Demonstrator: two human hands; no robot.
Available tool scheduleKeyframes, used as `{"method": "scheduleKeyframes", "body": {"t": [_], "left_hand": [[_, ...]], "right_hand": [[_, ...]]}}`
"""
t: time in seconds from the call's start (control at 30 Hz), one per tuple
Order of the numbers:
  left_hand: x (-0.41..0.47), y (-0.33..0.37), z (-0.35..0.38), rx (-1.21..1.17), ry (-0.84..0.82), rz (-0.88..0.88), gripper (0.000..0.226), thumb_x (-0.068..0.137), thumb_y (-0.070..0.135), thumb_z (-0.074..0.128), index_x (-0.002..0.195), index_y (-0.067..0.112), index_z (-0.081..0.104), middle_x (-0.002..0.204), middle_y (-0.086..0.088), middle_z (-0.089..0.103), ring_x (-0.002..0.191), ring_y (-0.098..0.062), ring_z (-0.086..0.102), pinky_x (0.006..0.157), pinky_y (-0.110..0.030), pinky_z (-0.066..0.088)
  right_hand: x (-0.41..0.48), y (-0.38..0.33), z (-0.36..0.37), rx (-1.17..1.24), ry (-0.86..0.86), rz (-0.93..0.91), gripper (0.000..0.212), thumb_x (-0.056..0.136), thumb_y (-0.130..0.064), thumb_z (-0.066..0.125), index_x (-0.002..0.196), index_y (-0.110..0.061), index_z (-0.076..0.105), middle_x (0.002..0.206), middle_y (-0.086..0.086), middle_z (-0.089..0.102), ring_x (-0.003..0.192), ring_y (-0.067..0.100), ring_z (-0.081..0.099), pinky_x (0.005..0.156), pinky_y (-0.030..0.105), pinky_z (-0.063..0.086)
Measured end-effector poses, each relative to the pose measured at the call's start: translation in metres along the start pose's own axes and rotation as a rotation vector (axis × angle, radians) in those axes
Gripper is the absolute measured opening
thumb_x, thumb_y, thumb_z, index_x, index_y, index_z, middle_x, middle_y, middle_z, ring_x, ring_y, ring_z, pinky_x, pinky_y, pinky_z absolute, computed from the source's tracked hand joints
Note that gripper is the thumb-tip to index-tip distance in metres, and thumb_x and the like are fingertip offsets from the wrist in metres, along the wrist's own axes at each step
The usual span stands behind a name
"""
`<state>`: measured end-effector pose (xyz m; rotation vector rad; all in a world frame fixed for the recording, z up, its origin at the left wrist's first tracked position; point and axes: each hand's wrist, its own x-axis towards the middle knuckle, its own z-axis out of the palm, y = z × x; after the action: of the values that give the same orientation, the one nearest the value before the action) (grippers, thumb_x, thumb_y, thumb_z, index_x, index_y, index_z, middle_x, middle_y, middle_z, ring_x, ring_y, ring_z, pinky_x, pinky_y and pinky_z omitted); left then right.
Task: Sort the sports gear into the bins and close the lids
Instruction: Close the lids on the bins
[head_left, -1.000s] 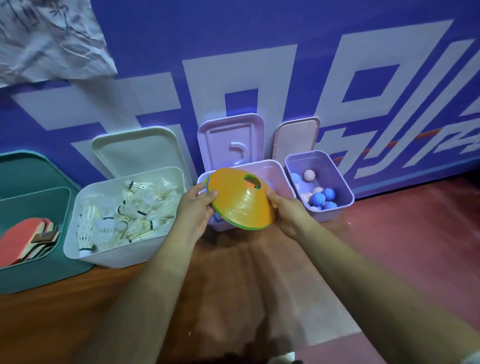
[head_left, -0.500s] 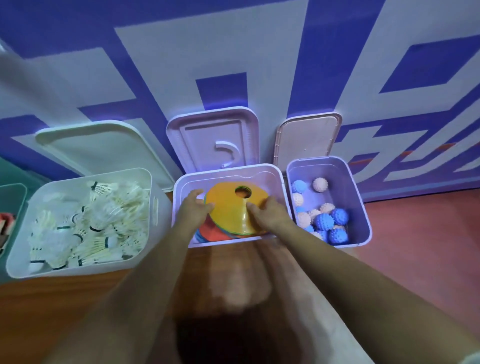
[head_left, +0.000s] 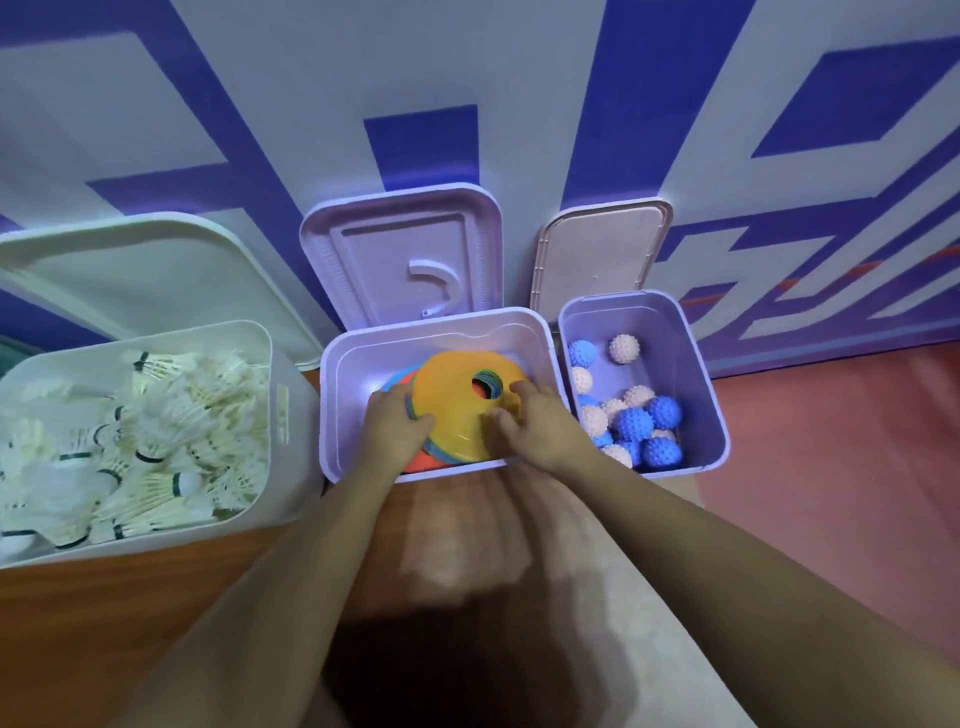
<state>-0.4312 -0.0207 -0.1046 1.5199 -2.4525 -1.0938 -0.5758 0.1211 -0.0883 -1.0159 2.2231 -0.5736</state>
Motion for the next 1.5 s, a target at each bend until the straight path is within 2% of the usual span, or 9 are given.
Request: {"method": "scheduleKeyframes", "body": {"t": [0.2, 0.43, 0.6, 0.67, 0.8, 0.93, 1.03, 1.3, 1.5], "left_hand": [[-0.007, 0.055, -0.025, -0.156, 0.028, 0.117, 0.023, 0.085, 0.022, 0.065, 0.106, 0.013, 0.063, 0.109, -0.005, 0.063, 0.091, -0.013, 0.057, 0.079, -0.02, 0.036], [0.013, 0.155, -0.03, -0.196, 0.003, 0.246, 0.032, 0.087, 0.027, 0.063, 0.115, 0.013, 0.06, 0.114, -0.002, 0.064, 0.107, -0.019, 0.059, 0.09, -0.03, 0.044], [0.043, 0.205, -0.005, -0.182, 0.009, 0.128, 0.053, 0.088, 0.034, 0.06, 0.133, 0.012, 0.044, 0.136, -0.01, 0.052, 0.121, -0.028, 0.051, 0.09, -0.032, 0.039], [0.053, 0.219, 0.007, -0.17, 0.023, 0.055, 0.056, 0.09, 0.032, 0.057, 0.137, 0.008, 0.038, 0.14, -0.014, 0.048, 0.125, -0.03, 0.049, 0.09, -0.031, 0.038], [0.07, 0.229, 0.029, -0.141, 0.046, 0.006, 0.055, 0.089, 0.031, 0.056, 0.135, 0.006, 0.04, 0.139, -0.016, 0.047, 0.126, -0.032, 0.047, 0.093, -0.034, 0.038], [0.079, 0.225, 0.045, -0.166, 0.048, -0.048, 0.056, 0.086, 0.032, 0.057, 0.133, 0.006, 0.041, 0.136, -0.014, 0.049, 0.124, -0.033, 0.048, 0.096, -0.036, 0.041], [0.081, 0.225, 0.051, -0.179, 0.061, -0.056, 0.066, 0.088, 0.033, 0.056, 0.142, 0.005, 0.032, 0.144, -0.014, 0.045, 0.128, -0.031, 0.045, 0.101, -0.036, 0.039], [0.054, 0.231, 0.054, -0.495, 0.123, 0.045, 0.021, 0.093, 0.022, 0.058, 0.111, 0.012, 0.061, 0.091, -0.003, 0.062, 0.068, -0.011, 0.055, 0.052, -0.01, 0.042], [0.01, 0.244, 0.038, -0.726, 0.069, 0.156, 0.032, 0.095, 0.047, 0.052, 0.114, 0.025, 0.065, 0.113, 0.016, 0.064, 0.104, 0.007, 0.056, 0.085, -0.008, 0.041]], "right_hand": [[-0.027, 0.006, -0.087, 0.084, 0.256, 0.032, 0.031, 0.094, -0.023, 0.057, 0.112, 0.001, 0.061, 0.111, 0.015, 0.064, 0.103, 0.031, 0.059, 0.084, 0.032, 0.041], [0.004, 0.029, -0.18, 0.149, 0.431, 0.174, 0.05, 0.094, -0.034, 0.057, 0.129, 0.001, 0.05, 0.128, 0.022, 0.057, 0.117, 0.035, 0.055, 0.092, 0.035, 0.042], [0.05, 0.047, -0.208, 0.217, 0.396, 0.181, 0.052, 0.093, -0.041, 0.056, 0.123, 0.001, 0.046, 0.119, 0.02, 0.055, 0.116, 0.037, 0.052, 0.081, 0.032, 0.036], [0.07, 0.053, -0.212, 0.289, 0.342, 0.189, 0.058, 0.092, -0.043, 0.057, 0.13, -0.002, 0.041, 0.128, 0.019, 0.051, 0.121, 0.035, 0.05, 0.091, 0.035, 0.038], [0.1, 0.064, -0.208, 0.351, 0.298, 0.119, 0.046, 0.087, -0.043, 0.06, 0.115, -0.011, 0.044, 0.117, 0.013, 0.057, 0.103, 0.028, 0.057, 0.081, 0.031, 0.04], [0.11, 0.073, -0.205, 0.357, 0.289, 0.12, 0.053, 0.089, -0.044, 0.057, 0.126, -0.007, 0.046, 0.129, 0.013, 0.047, 0.113, 0.029, 0.051, 0.094, 0.034, 0.04], [0.113, 0.082, -0.206, 0.371, 0.222, 0.122, 0.051, 0.088, -0.05, 0.053, 0.12, -0.01, 0.051, 0.122, 0.01, 0.054, 0.106, 0.026, 0.054, 0.084, 0.032, 0.04], [0.093, 0.074, -0.204, 0.61, 0.251, 0.099, 0.052, 0.087, -0.062, 0.051, 0.109, -0.017, 0.045, 0.112, 0.006, 0.06, 0.096, 0.02, 0.061, 0.078, 0.035, 0.05], [0.041, 0.072, -0.217, 0.771, 0.385, 0.092, 0.055, 0.089, -0.064, 0.047, 0.106, -0.013, 0.058, 0.1, 0.004, 0.065, 0.091, 0.019, 0.061, 0.083, 0.032, 0.049]]}}
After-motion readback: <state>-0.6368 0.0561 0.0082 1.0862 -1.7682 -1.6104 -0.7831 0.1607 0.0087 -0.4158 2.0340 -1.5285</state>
